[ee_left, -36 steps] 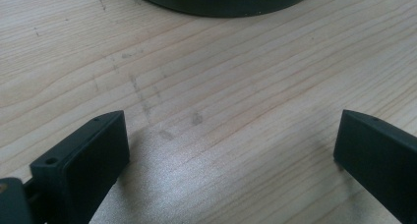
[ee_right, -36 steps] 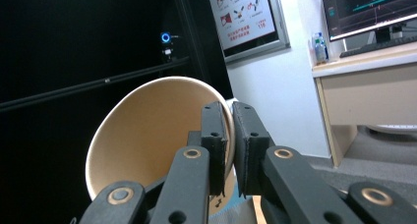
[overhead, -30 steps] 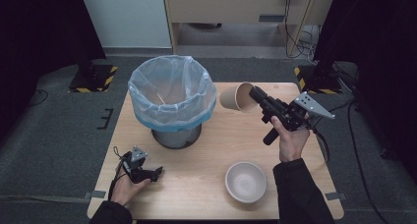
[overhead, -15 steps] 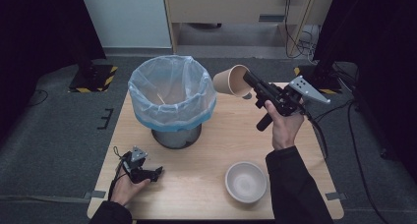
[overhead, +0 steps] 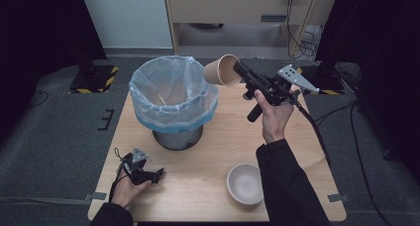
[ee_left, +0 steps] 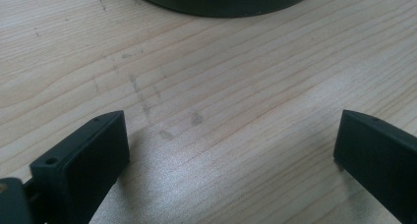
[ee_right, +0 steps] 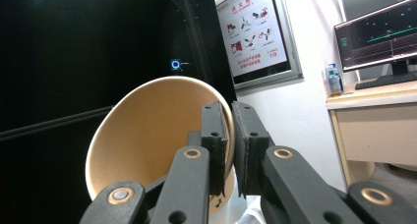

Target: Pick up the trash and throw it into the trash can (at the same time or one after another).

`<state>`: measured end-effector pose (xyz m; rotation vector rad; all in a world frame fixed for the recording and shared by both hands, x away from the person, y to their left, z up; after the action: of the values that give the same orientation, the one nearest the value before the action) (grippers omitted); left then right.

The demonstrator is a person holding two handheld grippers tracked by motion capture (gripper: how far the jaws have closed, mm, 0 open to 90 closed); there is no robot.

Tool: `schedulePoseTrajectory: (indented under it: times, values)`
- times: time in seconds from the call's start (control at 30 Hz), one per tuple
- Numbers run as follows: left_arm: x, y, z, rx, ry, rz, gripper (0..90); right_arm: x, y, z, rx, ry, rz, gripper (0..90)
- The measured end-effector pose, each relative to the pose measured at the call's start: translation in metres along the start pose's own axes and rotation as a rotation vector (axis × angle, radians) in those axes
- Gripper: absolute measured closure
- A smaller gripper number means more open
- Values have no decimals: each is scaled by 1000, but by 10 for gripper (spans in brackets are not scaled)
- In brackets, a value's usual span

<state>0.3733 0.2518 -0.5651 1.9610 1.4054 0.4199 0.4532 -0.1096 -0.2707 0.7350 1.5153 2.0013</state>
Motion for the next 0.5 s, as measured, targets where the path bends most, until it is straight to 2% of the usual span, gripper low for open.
schedulePoseTrajectory:
  times: [0.5]
  values:
    - [0, 0, 0, 0, 1, 1, 0, 4, -2, 41, 19, 6, -3, 848]
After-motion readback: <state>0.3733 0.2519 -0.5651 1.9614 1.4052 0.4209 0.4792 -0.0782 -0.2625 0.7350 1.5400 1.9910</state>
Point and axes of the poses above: each handheld gripper's, and its own axes: z roughly forward along the jaws, y roughly out of its top, x roughly to its left, the point moved 4 cm from there along z, roughly forward along the jaws, and after that the axes turned 10 degrees about -z, right-handed, at the moved point
